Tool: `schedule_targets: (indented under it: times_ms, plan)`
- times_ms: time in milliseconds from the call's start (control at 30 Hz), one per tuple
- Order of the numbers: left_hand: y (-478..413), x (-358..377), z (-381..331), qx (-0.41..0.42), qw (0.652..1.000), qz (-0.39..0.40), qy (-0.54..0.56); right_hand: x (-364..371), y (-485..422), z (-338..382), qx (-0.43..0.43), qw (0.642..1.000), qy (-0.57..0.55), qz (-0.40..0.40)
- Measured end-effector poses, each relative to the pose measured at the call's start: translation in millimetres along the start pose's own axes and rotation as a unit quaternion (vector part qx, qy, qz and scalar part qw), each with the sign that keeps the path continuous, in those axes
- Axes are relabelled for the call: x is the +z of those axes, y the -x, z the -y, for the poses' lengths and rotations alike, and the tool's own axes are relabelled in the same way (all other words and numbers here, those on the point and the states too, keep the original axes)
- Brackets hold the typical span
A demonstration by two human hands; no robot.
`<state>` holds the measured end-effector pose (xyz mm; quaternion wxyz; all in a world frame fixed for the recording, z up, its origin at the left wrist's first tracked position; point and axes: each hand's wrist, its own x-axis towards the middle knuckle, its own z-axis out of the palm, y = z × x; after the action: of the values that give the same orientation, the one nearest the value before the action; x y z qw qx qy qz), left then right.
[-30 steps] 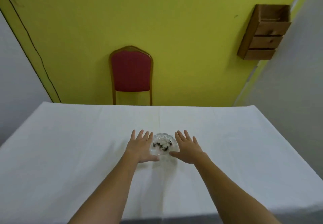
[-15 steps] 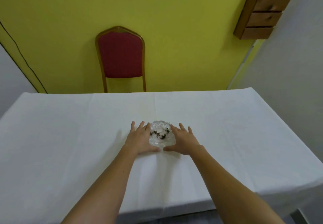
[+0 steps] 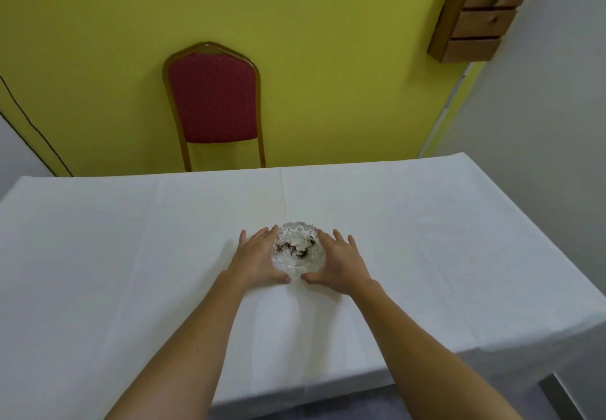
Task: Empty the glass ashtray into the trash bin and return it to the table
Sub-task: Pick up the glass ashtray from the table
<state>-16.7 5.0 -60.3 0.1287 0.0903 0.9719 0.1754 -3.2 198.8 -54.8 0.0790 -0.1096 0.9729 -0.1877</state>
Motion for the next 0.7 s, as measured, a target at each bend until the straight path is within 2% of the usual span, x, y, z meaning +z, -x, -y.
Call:
schedule_targets:
  times_ms: [167,333,600,700]
  plan:
    - [5.1,-5.8,-24.9,0.035,0.999,-0.002,0.006,-15.8,21.8,-16.8,0.013,0.999,0.025,-0.024]
    - [-4.9,-23.3,-90.9,0.081,0.996,-0.019,0.018,-68.5,53.1,-50.4,0.041,0.996,0.012,-0.076]
    - [-16.6,-49.0,-261.2,0.216,0.974,-0.073,-0.011,-190.2,142.2,-127.4,0.106,0.976,0.021,-0.19]
    - [-10.5,-47.1,-339.1,0.282,0.956,-0.078,-0.019,-228.2,190.4,-170.4,0.162,0.96,0.044,-0.223]
